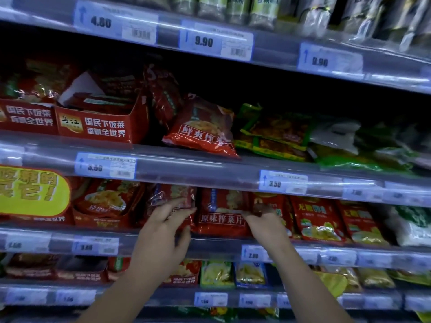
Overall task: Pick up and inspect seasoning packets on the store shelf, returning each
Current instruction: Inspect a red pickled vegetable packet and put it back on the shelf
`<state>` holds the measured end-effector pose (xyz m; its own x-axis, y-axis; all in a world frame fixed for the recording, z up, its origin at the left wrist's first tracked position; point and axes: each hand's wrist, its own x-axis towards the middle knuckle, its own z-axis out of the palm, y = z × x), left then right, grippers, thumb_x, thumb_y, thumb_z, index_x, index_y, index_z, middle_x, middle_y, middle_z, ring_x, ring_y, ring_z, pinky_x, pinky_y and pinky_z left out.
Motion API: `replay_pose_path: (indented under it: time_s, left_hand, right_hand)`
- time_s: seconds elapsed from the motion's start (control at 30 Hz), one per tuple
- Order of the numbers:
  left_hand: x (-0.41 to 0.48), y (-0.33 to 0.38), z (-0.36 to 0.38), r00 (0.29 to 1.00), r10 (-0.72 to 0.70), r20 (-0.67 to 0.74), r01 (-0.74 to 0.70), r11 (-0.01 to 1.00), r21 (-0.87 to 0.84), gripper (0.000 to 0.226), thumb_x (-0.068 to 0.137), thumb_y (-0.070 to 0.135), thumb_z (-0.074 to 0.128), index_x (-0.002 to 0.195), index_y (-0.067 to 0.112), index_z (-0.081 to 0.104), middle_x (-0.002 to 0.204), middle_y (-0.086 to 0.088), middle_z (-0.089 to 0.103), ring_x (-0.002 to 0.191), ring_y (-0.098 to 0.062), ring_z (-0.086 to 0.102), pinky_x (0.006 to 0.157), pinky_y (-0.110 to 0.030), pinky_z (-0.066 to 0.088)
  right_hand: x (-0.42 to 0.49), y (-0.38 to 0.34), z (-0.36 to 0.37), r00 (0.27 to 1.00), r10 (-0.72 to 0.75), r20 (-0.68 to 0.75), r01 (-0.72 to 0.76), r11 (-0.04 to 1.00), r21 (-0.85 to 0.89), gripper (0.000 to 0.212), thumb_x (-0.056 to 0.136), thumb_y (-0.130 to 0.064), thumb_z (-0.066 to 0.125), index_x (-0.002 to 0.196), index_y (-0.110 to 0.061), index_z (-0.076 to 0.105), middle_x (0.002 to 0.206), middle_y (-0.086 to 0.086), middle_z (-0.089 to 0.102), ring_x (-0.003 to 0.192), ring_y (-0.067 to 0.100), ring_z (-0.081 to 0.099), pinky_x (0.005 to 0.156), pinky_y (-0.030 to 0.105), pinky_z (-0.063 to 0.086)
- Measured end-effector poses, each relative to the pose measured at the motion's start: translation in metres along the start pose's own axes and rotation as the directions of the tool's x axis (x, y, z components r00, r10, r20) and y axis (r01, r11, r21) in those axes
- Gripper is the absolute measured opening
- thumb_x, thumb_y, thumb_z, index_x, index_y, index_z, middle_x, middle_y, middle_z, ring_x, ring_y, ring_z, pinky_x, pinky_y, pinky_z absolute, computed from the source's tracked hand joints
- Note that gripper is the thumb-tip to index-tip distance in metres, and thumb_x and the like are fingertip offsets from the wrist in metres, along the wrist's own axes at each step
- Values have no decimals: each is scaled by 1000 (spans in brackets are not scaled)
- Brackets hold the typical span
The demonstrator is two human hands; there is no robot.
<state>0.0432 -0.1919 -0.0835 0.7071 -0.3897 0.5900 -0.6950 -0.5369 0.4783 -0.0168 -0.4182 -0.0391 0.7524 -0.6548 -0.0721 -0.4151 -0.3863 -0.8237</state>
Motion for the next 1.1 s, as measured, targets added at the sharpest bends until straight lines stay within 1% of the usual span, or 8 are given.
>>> replay_pose_path:
  time_s: [0.13, 0.37, 0.47, 0.6, 0.7, 0.83, 0.9, 1.1]
  left_hand:
    - [-2, 8, 24, 991, 1, 137, -3, 1000, 20, 45, 94, 30, 64, 138, 35, 59, 156, 11, 39, 139, -15, 41, 117, -37, 37]
    - [-8, 14, 31, 990, -50, 134, 47, 999, 26, 45, 95, 33, 63, 140, 29, 59, 159, 13, 35, 146, -10, 32, 117, -27, 25]
    - [-8, 23, 24, 981, -113, 156, 123, 991, -58, 43, 97, 36, 59, 140, 34, 56, 156, 19, 36, 145, -4, 30, 117, -25, 25]
    - [0, 37, 10, 956, -265, 125, 285, 941, -185, 41, 98, 38, 55, 139, 33, 54, 140, 15, 51, 128, -5, 47, 107, -29, 41]
    - [8, 53, 2, 922, -360, 142, 385, 889, -247, 48, 95, 48, 55, 139, 29, 53, 137, 8, 57, 126, -12, 53, 104, -34, 45]
    - [12, 98, -1, 832, -467, 298, 555, 708, -438, 56, 83, 56, 64, 130, 28, 55, 115, 16, 64, 103, -2, 62, 80, -20, 46]
    - [9, 118, 7, 783, -450, 429, 622, 596, -508, 38, 83, 44, 74, 114, 26, 63, 99, 12, 76, 88, -6, 72, 71, -20, 51]
    - [-18, 140, 27, 770, -373, 517, 635, 526, -566, 34, 76, 23, 84, 110, 24, 75, 103, 2, 81, 95, -18, 77, 93, -47, 58]
  right_hand:
    - [3, -3, 0, 995, 15, 102, -26, 994, 110, 56, 83, -44, 74, 130, -14, 64, 123, 7, 70, 108, 26, 66, 96, 40, 54]
    - [2, -10, 2, 980, -38, 198, -20, 959, 282, 86, 82, -44, 80, 151, -14, 39, 152, 3, 50, 133, 26, 52, 112, 40, 43]
    - [5, -7, 3, 978, -64, 197, -27, 903, 429, 87, 80, -35, 84, 151, -12, 38, 144, -1, 55, 133, 26, 51, 107, 35, 40]
    - [-1, -5, -19, 972, -157, 174, 29, 818, 574, 51, 85, -19, 81, 125, -19, 49, 88, -20, 52, 85, 6, 55, 94, 29, 36]
    - [-12, 9, -39, 964, -154, 217, -9, 796, 605, 68, 77, -31, 86, 131, -7, 54, 104, -4, 73, 98, 14, 68, 103, 39, 47]
    - [-40, 43, -58, 923, -228, 309, 7, 814, 581, 27, 84, -18, 79, 111, -19, 72, 108, 1, 80, 106, 21, 74, 105, 50, 50]
    - [-57, 59, -62, 892, -258, 372, -10, 810, 586, 34, 85, -10, 77, 116, -19, 69, 112, 2, 79, 107, 21, 73, 103, 47, 53]
    - [-75, 89, -78, 889, -214, 406, -143, 712, 688, 44, 79, -26, 77, 121, -20, 66, 112, 5, 79, 103, 25, 76, 88, 44, 58]
